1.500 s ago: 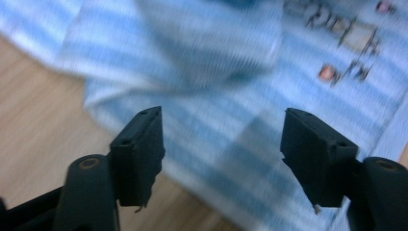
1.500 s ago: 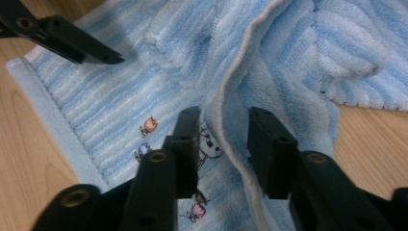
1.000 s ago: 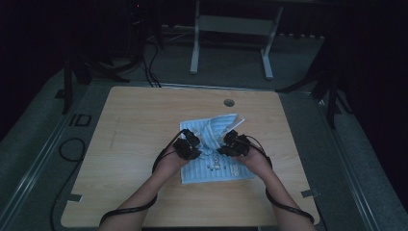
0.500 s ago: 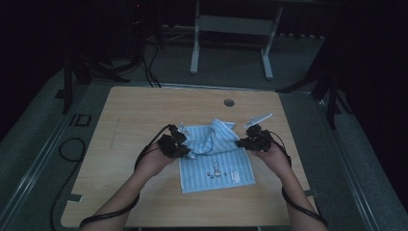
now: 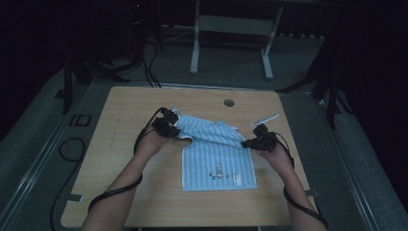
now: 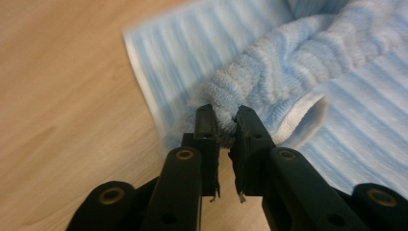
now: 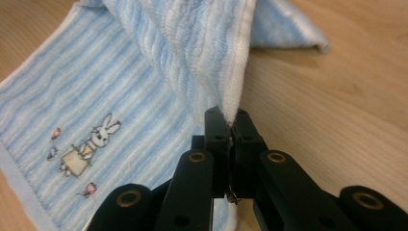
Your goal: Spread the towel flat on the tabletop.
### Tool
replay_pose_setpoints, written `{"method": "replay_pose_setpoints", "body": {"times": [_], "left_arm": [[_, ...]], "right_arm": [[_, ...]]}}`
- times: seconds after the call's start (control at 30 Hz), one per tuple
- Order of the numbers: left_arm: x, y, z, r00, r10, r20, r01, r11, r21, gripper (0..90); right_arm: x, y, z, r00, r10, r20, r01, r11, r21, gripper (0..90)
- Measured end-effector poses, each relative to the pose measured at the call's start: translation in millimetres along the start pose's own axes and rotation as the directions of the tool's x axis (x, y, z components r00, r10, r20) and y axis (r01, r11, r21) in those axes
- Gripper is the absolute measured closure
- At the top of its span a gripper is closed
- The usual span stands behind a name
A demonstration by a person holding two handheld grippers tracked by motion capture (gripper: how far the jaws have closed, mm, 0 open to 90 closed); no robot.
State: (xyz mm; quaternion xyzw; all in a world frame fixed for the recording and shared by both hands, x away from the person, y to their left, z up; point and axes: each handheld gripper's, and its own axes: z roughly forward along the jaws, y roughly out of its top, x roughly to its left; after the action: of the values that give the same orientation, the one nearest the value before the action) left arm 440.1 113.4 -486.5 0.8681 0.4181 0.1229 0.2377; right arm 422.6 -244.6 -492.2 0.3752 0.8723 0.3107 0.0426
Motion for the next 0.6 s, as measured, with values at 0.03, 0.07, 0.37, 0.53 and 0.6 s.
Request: {"method": "replay_pose_setpoints", "body": {"times": [0.03, 0.07, 0.37, 0.53, 0.6], "left_arm": [[4.6, 0.6, 14.3, 0.9997, -0.014, 0.022, 0.012, 0.9988, 0.048, 78.5], [5.4, 0.3, 21.0, 0.9992, -0.019, 0.034, 0.017, 0.9975, 0.068, 78.5], [-1.3, -4.9, 29.5, 0.9987, -0.051, 0.005, 0.05, 0.9959, 0.076, 49.6], [-31.4, -21.6, 3.4, 0.9984, -0.019, 0.054, 0.019, 0.9998, 0.007, 40.8], [-44.7, -25.8, -1.8, 0.9974, 0.004, 0.072, -0.003, 0.9998, -0.022, 40.8]], "right_arm": [[-3.4, -2.2, 5.0, 0.9999, 0.011, 0.011, -0.011, 1.0, 0.014, 87.6], [-4.3, -3.1, 7.4, 0.9998, 0.015, 0.016, -0.015, 1.0, 0.024, 87.6], [-8.9, -7.6, 13.9, 0.9991, 0.03, 0.031, -0.032, 0.998, 0.048, 87.5], [-9.2, -7.8, 9.4, 0.9987, 0.033, 0.039, -0.034, 0.999, 0.028, 82.7], [-6.6, -6.5, 7.0, 0.9989, 0.024, 0.041, -0.025, 1.0, 0.014, 74.5]]}}
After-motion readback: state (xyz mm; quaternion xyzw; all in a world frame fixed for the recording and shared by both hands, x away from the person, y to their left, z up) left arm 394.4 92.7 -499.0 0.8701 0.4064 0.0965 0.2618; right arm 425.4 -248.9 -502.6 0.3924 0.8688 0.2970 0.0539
